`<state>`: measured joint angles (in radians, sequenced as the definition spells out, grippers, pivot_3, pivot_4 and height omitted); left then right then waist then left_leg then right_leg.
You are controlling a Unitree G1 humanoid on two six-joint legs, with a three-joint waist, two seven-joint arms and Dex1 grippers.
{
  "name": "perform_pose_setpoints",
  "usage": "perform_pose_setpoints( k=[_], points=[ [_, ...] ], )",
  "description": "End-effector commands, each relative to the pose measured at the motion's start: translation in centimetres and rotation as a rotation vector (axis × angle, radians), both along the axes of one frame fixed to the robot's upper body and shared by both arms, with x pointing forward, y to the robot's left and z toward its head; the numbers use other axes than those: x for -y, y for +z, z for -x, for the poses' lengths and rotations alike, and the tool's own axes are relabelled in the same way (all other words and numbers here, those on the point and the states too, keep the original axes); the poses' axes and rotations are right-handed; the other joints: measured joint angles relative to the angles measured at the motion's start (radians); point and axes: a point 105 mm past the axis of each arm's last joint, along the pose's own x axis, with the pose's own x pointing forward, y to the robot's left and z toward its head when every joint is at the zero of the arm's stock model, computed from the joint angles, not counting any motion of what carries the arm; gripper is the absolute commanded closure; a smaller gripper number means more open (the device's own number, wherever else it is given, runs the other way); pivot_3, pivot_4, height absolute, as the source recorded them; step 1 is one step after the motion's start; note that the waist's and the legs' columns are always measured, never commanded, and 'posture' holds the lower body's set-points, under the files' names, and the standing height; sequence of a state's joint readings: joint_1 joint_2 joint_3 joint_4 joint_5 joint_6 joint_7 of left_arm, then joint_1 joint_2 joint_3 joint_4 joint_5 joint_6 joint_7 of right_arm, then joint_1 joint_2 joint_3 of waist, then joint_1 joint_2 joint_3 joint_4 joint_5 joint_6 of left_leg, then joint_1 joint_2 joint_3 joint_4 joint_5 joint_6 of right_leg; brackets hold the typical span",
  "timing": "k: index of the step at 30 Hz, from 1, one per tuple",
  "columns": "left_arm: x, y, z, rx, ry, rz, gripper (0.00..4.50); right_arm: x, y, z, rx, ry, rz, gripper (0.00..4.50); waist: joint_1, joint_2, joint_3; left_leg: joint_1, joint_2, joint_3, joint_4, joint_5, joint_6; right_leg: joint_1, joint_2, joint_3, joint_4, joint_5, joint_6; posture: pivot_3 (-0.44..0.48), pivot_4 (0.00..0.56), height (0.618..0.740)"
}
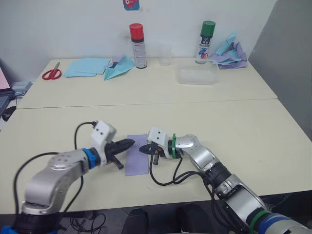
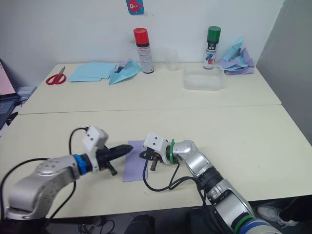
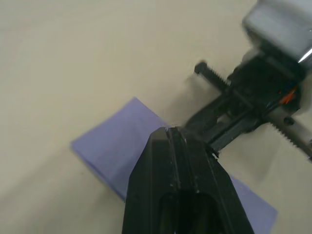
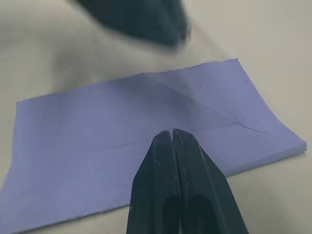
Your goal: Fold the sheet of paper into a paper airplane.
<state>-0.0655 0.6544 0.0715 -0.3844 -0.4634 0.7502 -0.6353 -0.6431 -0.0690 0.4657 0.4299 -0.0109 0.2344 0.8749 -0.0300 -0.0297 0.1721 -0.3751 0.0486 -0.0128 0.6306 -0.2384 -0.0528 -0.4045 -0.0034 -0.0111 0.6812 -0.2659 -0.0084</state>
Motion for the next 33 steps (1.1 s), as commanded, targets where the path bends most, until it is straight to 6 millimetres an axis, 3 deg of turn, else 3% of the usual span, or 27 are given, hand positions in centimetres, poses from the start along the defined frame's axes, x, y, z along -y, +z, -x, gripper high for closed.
perform_pose_setpoints(
  k=[1, 4, 10, 17, 26, 33],
  points=[
    [-0.4, -1.8, -0.1, -0.008, 0.034, -0.063, 4.50, 2.0, -0.5, -0.5, -0.048, -0.069, -0.002, 4.43, 0.001, 0.000, 0.000, -0.001, 0.000, 0.000, 0.000, 0.000, 0.000, 0.000, 0.000, 0.000, 0.000, 0.000, 0.000, 0.000, 0.150, 0.740],
    [-0.3, -3.2, 0.4, -0.061, 0.029, -0.081, 4.50, 2.3, 0.7, -0.6, -0.044, -0.083, -0.069, 4.43, 0.005, 0.000, 0.000, -0.003, 0.000, 0.000, 0.000, 0.000, 0.000, -0.001, 0.000, -0.001, -0.001, 0.000, 0.000, 0.000, 0.150, 0.740],
    [-0.7, -4.6, 0.2, -0.058, 0.019, -0.134, 4.50, 1.4, 3.7, -3.3, -0.006, -0.181, -0.244, 4.43, 0.004, 0.000, 0.000, -0.003, 0.000, 0.000, 0.000, 0.000, 0.000, -0.001, 0.000, 0.000, -0.001, 0.000, 0.000, 0.000, 0.150, 0.740],
    [-0.7, -5.4, 0.0, -0.052, -0.014, -0.155, 4.50, 1.7, 0.6, -4.2, -0.020, -0.179, -0.112, 4.43, 0.006, 0.001, 0.000, -0.003, -0.001, 0.000, 0.000, 0.000, 0.000, 0.000, 0.000, 0.000, -0.001, 0.000, 0.000, 0.000, 0.150, 0.740],
    [-1.2, -6.1, 0.4, -0.076, -0.009, -0.183, 4.50, 1.0, -2.1, -1.0, -0.075, 0.012, 0.005, 4.43, 0.004, 0.005, -0.007, -0.002, -0.001, 0.001, 0.000, 0.000, 0.000, 0.000, 0.000, 0.001, -0.001, 0.000, 0.000, 0.000, 0.150, 0.740],
    [-0.8, -6.7, 0.7, -0.097, -0.023, -0.179, 4.50, 2.5, -4.4, 5.6, -0.251, 0.293, 0.138, 4.43, 0.002, 0.013, -0.018, 0.001, -0.001, 0.001, -0.002, 0.000, 0.000, 0.002, 0.000, 0.002, -0.001, -0.002, 0.000, 0.000, 0.150, 0.740]
  ],
)
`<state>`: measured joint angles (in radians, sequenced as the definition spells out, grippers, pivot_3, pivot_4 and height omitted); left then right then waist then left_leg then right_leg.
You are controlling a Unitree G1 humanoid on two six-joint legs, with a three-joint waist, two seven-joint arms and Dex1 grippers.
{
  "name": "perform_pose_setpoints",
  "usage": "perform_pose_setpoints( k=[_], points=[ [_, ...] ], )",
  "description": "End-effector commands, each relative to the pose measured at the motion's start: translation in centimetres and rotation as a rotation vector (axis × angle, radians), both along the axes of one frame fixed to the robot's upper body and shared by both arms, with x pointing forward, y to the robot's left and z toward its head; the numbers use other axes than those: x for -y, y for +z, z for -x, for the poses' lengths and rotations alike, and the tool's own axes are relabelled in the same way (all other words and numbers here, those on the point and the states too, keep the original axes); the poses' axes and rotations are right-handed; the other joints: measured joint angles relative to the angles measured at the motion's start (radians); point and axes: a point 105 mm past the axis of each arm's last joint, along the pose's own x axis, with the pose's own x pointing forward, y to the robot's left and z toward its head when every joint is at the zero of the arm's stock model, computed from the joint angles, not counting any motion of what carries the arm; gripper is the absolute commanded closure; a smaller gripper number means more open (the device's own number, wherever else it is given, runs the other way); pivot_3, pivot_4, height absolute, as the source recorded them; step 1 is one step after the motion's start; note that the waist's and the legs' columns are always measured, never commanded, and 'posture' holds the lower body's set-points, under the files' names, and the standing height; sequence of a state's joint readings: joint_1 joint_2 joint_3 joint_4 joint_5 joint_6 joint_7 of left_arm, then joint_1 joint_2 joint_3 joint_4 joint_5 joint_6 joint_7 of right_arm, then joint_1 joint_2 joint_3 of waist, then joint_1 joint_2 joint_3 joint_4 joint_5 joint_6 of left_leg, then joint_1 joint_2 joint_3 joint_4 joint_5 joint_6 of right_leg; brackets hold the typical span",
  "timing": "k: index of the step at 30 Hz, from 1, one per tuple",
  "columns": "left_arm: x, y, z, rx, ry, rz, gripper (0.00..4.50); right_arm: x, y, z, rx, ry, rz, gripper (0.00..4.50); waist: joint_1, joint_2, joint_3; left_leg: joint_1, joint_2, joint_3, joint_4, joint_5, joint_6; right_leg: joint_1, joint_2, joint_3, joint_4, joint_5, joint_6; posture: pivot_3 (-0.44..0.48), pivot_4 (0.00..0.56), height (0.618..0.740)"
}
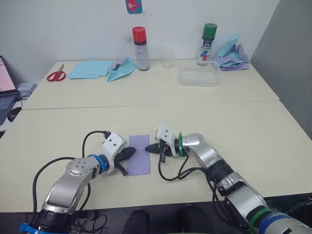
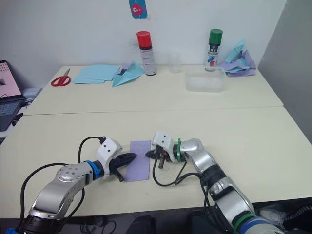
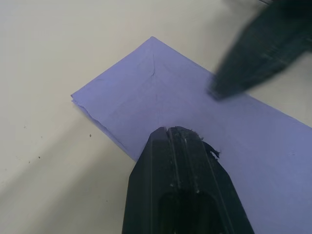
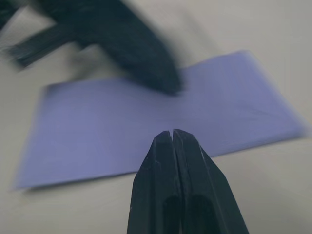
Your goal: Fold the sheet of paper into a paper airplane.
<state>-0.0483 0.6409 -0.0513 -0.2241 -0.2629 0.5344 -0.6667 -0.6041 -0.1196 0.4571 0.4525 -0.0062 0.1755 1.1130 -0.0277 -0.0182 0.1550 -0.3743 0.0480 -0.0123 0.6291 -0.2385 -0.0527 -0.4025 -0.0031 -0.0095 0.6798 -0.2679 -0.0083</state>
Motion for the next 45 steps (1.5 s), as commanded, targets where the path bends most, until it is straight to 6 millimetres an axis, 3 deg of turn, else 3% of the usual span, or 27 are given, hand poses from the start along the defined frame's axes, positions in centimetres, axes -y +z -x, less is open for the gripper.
perform_pose_setpoints(
  k=[1, 5, 10, 12, 16, 20, 23, 26, 28, 31, 38, 45],
  points=[
    [-0.4, -2.8, 1.1, -0.112, 0.015, -0.036, 4.50, 0.9, -2.9, 4.0, -0.170, 0.127, 0.131, 4.43, 0.000, 0.002, -0.002, 0.000, 0.000, 0.000, 0.000, 0.000, 0.000, 0.000, 0.000, 0.000, 0.000, 0.000, 0.000, 0.000, 0.150, 0.740],
    [-0.3, -2.9, 1.1, -0.118, 0.007, -0.038, 4.50, 1.9, -3.0, 5.9, -0.246, 0.184, 0.176, 4.43, 0.000, 0.003, -0.003, 0.002, 0.000, 0.000, 0.000, 0.000, 0.000, 0.002, 0.000, 0.000, 0.000, 0.000, 0.000, 0.000, 0.150, 0.740],
    [-0.1, -3.0, 1.0, -0.124, -0.009, -0.041, 4.50, 1.8, -2.4, 5.5, -0.241, 0.139, 0.142, 4.43, 0.000, 0.003, -0.003, 0.012, -0.001, -0.002, -0.002, -0.001, -0.002, 0.012, -0.001, -0.002, -0.002, -0.007, -0.007, 0.000, 0.150, 0.740],
    [0.1, -3.1, 1.0, -0.125, -0.023, -0.041, 4.50, 1.6, -1.5, 4.8, -0.241, 0.109, 0.092, 4.43, 0.000, 0.002, -0.003, 0.012, -0.001, -0.002, -0.003, -0.001, -0.002, 0.013, -0.001, -0.002, -0.003, -0.008, -0.007, 0.000, 0.150, 0.740],
    [0.2, -3.5, 1.0, -0.114, -0.046, -0.070, 4.50, 1.9, 2.2, 4.1, -0.254, 0.127, -0.019, 4.43, 0.004, 0.002, 0.001, 0.011, -0.001, -0.003, -0.003, -0.001, -0.002, 0.013, -0.001, -0.002, -0.003, -0.008, -0.006, 0.000, 0.150, 0.740],
    [0.3, -3.5, 0.8, -0.103, -0.053, -0.071, 4.50, 2.1, 3.4, 3.9, -0.255, 0.147, -0.020, 4.43, 0.005, 0.003, 0.003, 0.010, -0.002, -0.004, -0.002, -0.001, -0.002, 0.013, -0.001, -0.001, -0.003, -0.008, -0.007, 0.000, 0.150, 0.740],
    [0.3, -3.6, 0.7, -0.098, -0.057, -0.073, 4.50, 1.4, 3.8, 2.7, -0.258, 0.081, -0.065, 4.43, 0.005, 0.003, 0.004, 0.010, -0.002, -0.005, -0.003, -0.001, -0.002, 0.013, -0.001, -0.002, -0.004, -0.008, -0.007, 0.000, 0.150, 0.740],
    [0.4, -3.6, 0.6, -0.092, -0.060, -0.073, 4.50, -0.1, 4.4, 0.1, -0.204, -0.068, -0.144, 4.43, 0.005, 0.004, 0.004, 0.010, -0.001, -0.006, -0.003, -0.001, -0.002, 0.013, -0.001, -0.003, -0.004, -0.008, -0.007, 0.000, 0.150, 0.740],
    [0.4, -3.6, 0.6, -0.092, -0.063, -0.073, 4.50, -0.6, 3.8, -1.7, -0.139, -0.156, -0.132, 4.43, 0.006, 0.004, 0.005, 0.010, -0.002, -0.007, -0.003, -0.001, -0.002, 0.013, -0.001, -0.003, -0.004, -0.008, -0.006, 0.000, 0.150, 0.740],
    [0.4, -3.7, 0.5, -0.091, -0.067, -0.078, 4.50, -1.0, 2.9, -2.8, -0.101, -0.211, -0.105, 4.43, 0.008, 0.004, 0.005, 0.009, -0.003, -0.007, -0.003, -0.001, -0.002, 0.013, 0.000, -0.002, -0.005, -0.008, -0.006, 0.000, 0.150, 0.740],
    [0.5, -3.8, 0.8, -0.091, -0.081, -0.086, 4.50, 0.0, 0.9, -5.2, 0.079, -0.318, 0.003, 4.43, 0.010, 0.005, 0.005, 0.008, -0.003, -0.005, -0.003, -0.001, -0.002, 0.014, -0.001, 0.000, -0.006, -0.006, -0.003, 0.000, 0.150, 0.740],
    [0.6, -3.9, 0.8, -0.091, -0.085, -0.085, 4.50, 1.6, 1.9, -9.2, 0.173, -0.537, -0.030, 4.43, 0.010, 0.005, 0.005, 0.009, -0.002, -0.007, -0.003, -0.001, -0.002, 0.014, -0.001, -0.001, -0.006, -0.008, -0.006, 0.000, 0.150, 0.740]
  ],
)
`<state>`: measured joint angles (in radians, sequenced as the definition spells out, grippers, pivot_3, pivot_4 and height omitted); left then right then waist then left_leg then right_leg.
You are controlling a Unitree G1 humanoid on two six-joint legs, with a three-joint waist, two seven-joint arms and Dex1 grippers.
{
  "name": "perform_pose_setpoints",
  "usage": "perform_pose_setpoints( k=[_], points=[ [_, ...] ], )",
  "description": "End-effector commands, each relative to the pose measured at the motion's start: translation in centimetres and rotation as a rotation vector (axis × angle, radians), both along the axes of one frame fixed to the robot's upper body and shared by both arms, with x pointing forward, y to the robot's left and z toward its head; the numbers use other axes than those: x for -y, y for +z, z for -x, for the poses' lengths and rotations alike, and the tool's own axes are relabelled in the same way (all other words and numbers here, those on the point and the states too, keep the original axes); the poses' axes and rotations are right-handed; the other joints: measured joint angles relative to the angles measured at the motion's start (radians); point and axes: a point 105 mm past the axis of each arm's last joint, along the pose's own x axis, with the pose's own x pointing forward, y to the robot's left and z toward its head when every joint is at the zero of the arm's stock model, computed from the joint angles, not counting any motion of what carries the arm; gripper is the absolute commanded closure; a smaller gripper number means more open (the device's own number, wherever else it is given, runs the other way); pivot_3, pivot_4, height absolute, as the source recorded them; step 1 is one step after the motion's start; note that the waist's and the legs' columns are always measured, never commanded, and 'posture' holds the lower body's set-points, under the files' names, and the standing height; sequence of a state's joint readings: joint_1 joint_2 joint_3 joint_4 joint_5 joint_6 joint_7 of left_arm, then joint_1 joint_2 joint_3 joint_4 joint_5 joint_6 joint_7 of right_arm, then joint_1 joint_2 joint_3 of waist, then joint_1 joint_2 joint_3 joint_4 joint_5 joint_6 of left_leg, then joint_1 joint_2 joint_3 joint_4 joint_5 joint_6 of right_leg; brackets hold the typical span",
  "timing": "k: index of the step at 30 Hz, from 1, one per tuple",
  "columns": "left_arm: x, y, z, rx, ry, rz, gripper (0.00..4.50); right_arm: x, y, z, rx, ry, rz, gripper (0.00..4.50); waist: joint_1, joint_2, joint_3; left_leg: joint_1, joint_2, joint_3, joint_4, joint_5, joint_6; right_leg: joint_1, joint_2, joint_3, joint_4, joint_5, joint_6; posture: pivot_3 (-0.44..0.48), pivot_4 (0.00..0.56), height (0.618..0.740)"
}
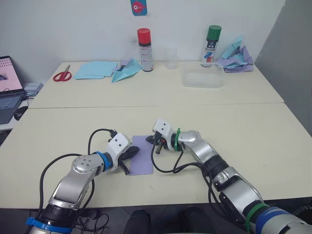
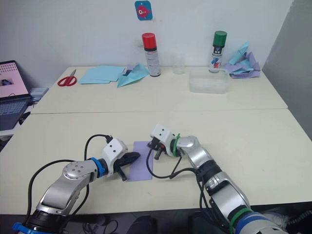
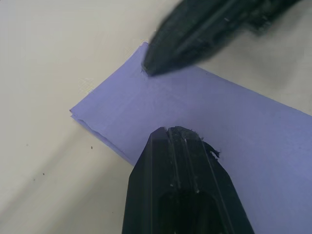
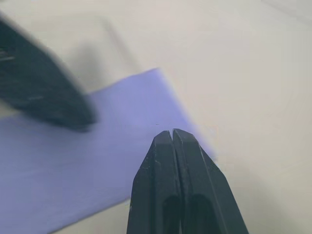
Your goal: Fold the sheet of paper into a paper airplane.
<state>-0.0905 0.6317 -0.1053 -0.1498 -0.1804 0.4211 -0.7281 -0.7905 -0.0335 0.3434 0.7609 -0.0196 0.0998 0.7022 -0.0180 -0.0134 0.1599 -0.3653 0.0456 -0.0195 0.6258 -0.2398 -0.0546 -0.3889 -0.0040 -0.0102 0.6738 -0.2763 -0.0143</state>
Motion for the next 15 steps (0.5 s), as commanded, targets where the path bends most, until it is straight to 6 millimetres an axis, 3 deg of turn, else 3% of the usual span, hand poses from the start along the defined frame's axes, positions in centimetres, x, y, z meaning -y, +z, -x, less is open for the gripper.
perform_pose_setpoints(
  k=[1, 10, 12, 15],
  points=[
    [-0.2, -3.4, 1.3, -0.130, 0.013, -0.039, 4.50, 1.5, 0.2, -1.7, 0.040, -0.105, 0.005, 4.43, 0.000, 0.000, 0.000, 0.000, 0.000, 0.000, 0.000, 0.000, 0.000, 0.000, 0.000, 0.000, 0.000, 0.000, 0.000, 0.000, 0.150, 0.740],
    [0.5, -2.9, 0.7, -0.105, 0.007, 0.003, 4.50, 0.8, 3.5, 0.5, 0.059, 0.076, -0.147, 4.43, 0.003, 0.002, 0.002, -0.001, 0.001, 0.000, -0.001, 0.000, 0.000, 0.001, -0.001, 0.001, 0.000, 0.000, 0.002, 0.000, 0.150, 0.740],
    [0.5, -2.8, 0.6, -0.104, 0.009, 0.010, 4.50, 0.8, 4.7, 1.8, 0.015, 0.145, -0.206, 4.43, 0.006, 0.003, 0.002, -0.002, 0.001, 0.000, -0.001, 0.000, 0.000, 0.000, -0.002, 0.001, 0.000, 0.000, 0.003, 0.000, 0.150, 0.740],
    [0.7, -2.8, 0.7, -0.101, 0.006, 0.021, 4.50, 1.1, 4.2, 4.0, -0.053, 0.237, -0.150, 4.43, 0.011, 0.003, 0.003, -0.003, 0.001, -0.001, -0.001, 0.000, 0.000, 0.000, -0.003, 0.000, -0.001, -0.001, 0.005, 0.000, 0.150, 0.740]
  ],
)
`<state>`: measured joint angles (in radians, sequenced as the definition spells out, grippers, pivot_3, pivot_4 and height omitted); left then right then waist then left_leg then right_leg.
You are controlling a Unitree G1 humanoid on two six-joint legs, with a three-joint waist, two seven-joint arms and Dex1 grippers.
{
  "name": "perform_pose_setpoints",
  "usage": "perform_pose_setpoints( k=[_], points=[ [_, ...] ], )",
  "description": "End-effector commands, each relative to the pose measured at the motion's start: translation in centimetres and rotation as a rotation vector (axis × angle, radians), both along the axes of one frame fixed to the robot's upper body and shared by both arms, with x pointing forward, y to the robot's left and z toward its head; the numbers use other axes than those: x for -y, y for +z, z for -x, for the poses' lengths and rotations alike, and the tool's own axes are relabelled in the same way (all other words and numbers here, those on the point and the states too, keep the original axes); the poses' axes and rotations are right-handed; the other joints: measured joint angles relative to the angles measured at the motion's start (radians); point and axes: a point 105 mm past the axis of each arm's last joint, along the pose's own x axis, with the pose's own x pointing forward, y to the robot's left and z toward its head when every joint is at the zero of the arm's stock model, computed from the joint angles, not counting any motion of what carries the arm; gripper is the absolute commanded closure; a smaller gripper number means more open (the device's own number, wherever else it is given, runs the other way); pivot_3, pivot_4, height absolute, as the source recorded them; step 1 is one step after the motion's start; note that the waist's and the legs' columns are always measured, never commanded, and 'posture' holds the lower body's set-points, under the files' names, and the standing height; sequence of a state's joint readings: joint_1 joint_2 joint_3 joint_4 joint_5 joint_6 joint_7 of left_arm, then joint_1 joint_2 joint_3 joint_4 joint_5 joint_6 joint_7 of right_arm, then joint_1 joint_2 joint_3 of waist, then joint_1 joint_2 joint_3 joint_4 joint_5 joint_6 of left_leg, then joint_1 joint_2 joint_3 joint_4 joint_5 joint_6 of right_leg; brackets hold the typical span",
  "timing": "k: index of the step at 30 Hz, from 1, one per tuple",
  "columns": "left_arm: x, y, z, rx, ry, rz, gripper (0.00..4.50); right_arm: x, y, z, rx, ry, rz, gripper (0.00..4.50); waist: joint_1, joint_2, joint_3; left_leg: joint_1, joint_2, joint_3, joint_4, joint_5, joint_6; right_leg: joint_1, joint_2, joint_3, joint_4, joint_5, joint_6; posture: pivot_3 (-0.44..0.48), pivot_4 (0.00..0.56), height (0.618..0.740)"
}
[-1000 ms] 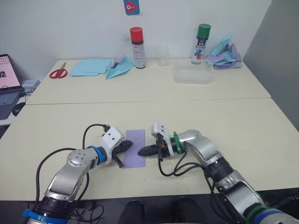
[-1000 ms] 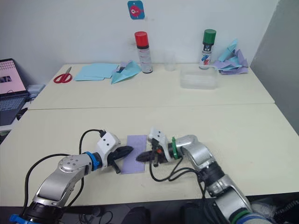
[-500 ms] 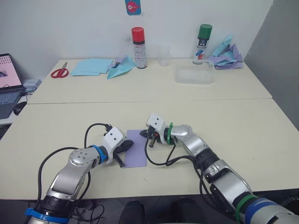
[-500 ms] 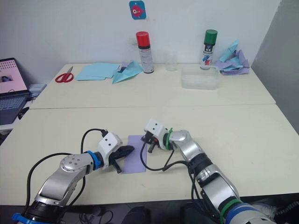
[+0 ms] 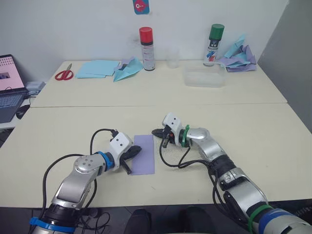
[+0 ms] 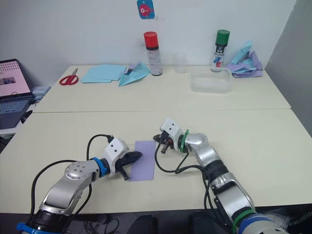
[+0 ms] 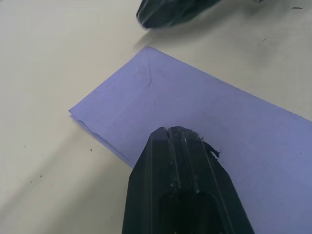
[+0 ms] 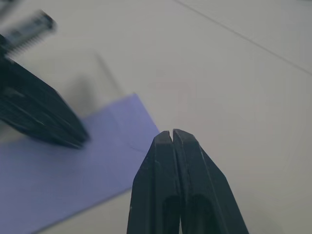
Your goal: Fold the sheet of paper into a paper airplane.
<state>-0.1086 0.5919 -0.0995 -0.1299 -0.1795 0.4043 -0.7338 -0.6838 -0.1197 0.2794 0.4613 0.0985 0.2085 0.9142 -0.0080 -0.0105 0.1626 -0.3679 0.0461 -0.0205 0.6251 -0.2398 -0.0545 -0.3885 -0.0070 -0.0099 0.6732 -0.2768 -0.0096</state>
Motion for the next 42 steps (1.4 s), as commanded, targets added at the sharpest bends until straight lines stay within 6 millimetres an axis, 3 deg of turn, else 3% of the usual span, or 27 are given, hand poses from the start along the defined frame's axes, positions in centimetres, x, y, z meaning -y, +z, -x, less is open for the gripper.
perform_pose_setpoints(
  k=[1, 6, 12, 17, 19, 20, 23, 26, 32, 39, 42],
  points=[
    [0.1, -3.0, 1.1, -0.115, 0.008, -0.015, 4.50, -0.6, 0.7, 2.1, -0.025, 0.096, 0.026, 4.43, 0.003, 0.000, 0.000, 0.000, 0.000, 0.000, 0.000, 0.000, 0.000, 0.000, 0.000, 0.000, 0.000, 0.000, 0.000, 0.000, 0.150, 0.740],
    [0.4, -2.8, 0.9, -0.097, -0.005, -0.004, 4.50, -1.1, -2.0, 3.6, -0.073, 0.108, 0.127, 4.43, 0.005, 0.000, 0.001, 0.000, 0.000, -0.001, 0.000, 0.000, 0.000, -0.001, -0.005, -0.001, -0.001, -0.002, -0.002, 0.000, 0.150, 0.740],
    [0.2, -1.9, 0.9, -0.075, -0.009, 0.025, 4.50, -1.1, -4.3, 3.7, -0.073, 0.086, 0.227, 4.43, 0.004, 0.000, 0.002, -0.001, -0.001, -0.002, -0.001, 0.000, 0.000, -0.001, -0.005, -0.002, -0.004, -0.002, -0.002, 0.000, 0.150, 0.740],
    [-0.8, 2.7, 1.1, -0.030, 0.055, 0.281, 4.50, -0.6, -4.9, 3.6, -0.065, 0.075, 0.257, 4.43, -0.005, -0.006, 0.004, 0.001, 0.000, -0.002, -0.006, 0.000, 0.000, 0.000, -0.004, -0.002, -0.010, -0.001, -0.001, 0.000, 0.150, 0.740],
    [-1.4, 4.1, 1.6, -0.034, 0.064, 0.354, 4.50, -0.5, -4.9, 3.5, -0.063, 0.073, 0.258, 4.43, -0.013, -0.009, 0.006, -0.004, 0.000, -0.002, -0.008, 0.000, 0.000, -0.002, -0.002, -0.002, -0.010, 0.003, 0.006, 0.000, 0.150, 0.740],
    [-1.9, 4.6, 2.0, -0.048, 0.066, 0.384, 3.97, -0.5, -4.9, 3.5, -0.063, 0.073, 0.257, 4.50, -0.014, -0.009, 0.006, -0.007, 0.000, -0.002, -0.008, 0.000, 0.000, -0.005, 0.000, -0.003, -0.010, 0.003, 0.006, 0.000, 0.150, 0.740],
    [-3.4, 5.3, 3.0, -0.082, 0.109, 0.437, 3.26, -0.6, -4.8, 3.3, -0.064, 0.069, 0.249, 4.50, -0.019, -0.010, 0.007, -0.016, 0.001, -0.002, -0.007, 0.000, 0.000, -0.015, 0.003, -0.003, -0.009, 0.003, 0.006, 0.000, 0.150, 0.740],
    [-4.3, 4.7, 3.0, -0.114, 0.164, 0.447, 2.30, -0.8, -4.8, 3.3, -0.063, 0.070, 0.246, 4.50, -0.018, -0.010, 0.007, -0.017, 0.002, -0.002, -0.008, 0.000, 0.000, -0.016, 0.004, -0.003, -0.009, 0.003, 0.006, 0.000, 0.150, 0.740],
    [-4.7, 3.3, 2.8, -0.145, 0.190, 0.400, 2.30, -1.0, -4.7, 3.1, -0.063, 0.071, 0.240, 4.50, -0.019, -0.011, 0.007, -0.016, 0.001, -0.001, -0.008, 0.000, 0.000, -0.016, 0.004, -0.002, -0.009, 0.004, 0.006, 0.000, 0.150, 0.740],
    [-5.3, 2.5, 3.1, -0.163, 0.191, 0.370, 4.49, -1.0, -4.9, 3.2, -0.062, 0.071, 0.245, 4.50, -0.020, -0.011, 0.007, -0.016, 0.002, -0.001, -0.008, 0.000, 0.000, -0.016, 0.004, -0.001, -0.009, 0.004, 0.006, 0.000, 0.150, 0.740],
    [-5.2, 2.3, 3.2, -0.167, 0.182, 0.356, 4.49, -1.0, -4.9, 3.2, -0.061, 0.071, 0.246, 4.50, -0.020, -0.011, 0.007, -0.016, 0.002, -0.001, -0.008, 0.000, 0.000, -0.016, 0.004, -0.001, -0.009, 0.004, 0.006, 0.000, 0.150, 0.740]
  ],
)
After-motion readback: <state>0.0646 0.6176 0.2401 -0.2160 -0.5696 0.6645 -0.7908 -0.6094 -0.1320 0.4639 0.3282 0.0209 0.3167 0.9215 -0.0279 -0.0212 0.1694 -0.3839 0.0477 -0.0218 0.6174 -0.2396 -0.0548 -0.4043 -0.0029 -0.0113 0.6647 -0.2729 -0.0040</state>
